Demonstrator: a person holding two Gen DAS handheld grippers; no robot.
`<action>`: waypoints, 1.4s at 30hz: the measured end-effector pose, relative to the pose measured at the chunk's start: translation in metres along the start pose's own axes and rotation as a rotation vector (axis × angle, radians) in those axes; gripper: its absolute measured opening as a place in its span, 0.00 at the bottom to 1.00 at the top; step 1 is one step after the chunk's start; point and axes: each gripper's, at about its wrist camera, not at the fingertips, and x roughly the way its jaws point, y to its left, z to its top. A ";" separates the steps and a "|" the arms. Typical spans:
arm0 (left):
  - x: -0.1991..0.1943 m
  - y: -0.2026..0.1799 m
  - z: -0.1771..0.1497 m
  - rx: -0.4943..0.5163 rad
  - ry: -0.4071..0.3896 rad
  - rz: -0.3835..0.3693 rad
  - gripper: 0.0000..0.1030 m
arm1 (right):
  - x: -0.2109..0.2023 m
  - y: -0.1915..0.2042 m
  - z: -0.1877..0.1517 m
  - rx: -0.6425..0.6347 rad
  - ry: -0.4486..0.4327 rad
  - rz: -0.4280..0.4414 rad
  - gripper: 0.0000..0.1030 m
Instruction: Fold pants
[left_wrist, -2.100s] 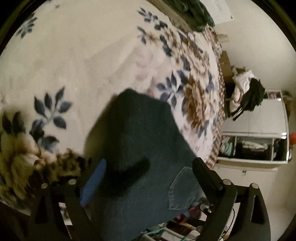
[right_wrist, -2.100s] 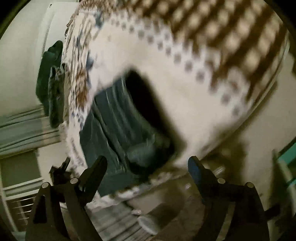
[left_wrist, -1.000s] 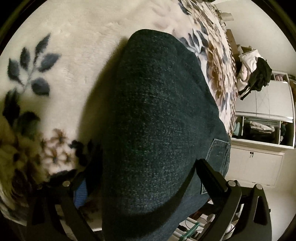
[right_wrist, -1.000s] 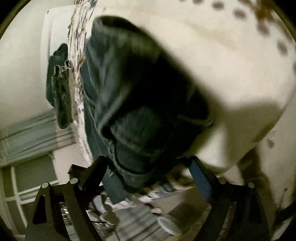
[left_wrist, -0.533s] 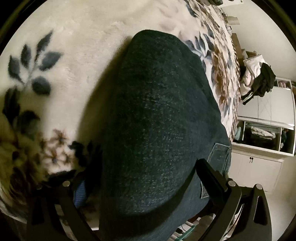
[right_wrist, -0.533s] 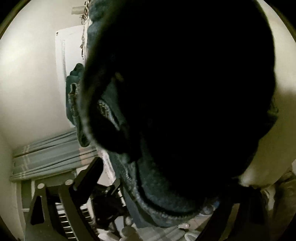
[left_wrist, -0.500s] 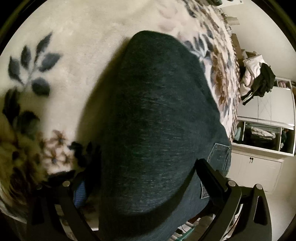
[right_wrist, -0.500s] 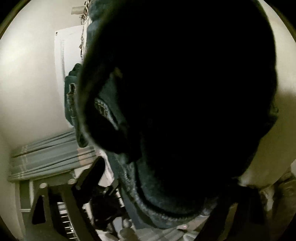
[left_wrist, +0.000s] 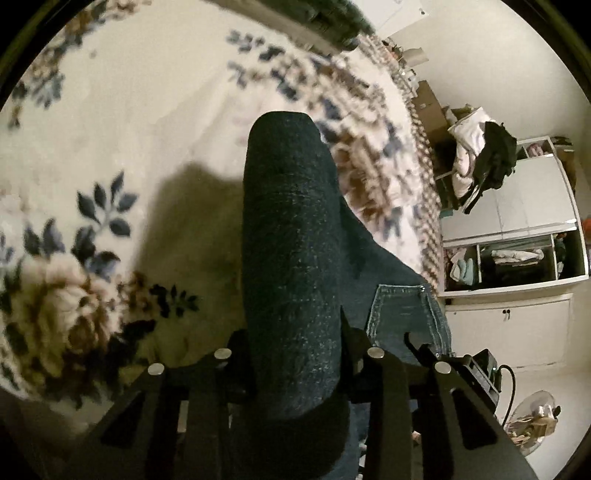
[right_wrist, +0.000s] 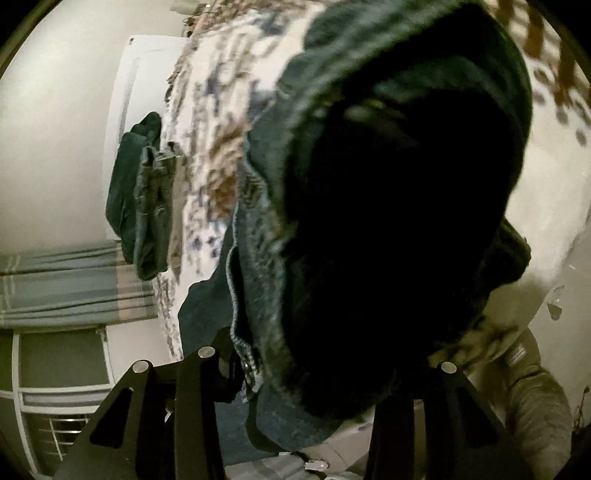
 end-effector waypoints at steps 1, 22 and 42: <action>-0.010 -0.008 0.003 0.003 -0.008 -0.002 0.29 | -0.004 0.010 -0.002 -0.008 0.002 0.007 0.43; -0.129 -0.074 0.257 0.050 -0.200 -0.078 0.29 | 0.023 0.272 0.065 -0.198 -0.031 0.187 0.43; -0.034 0.104 0.504 -0.027 -0.159 -0.034 0.29 | 0.337 0.345 0.161 -0.276 0.074 0.101 0.50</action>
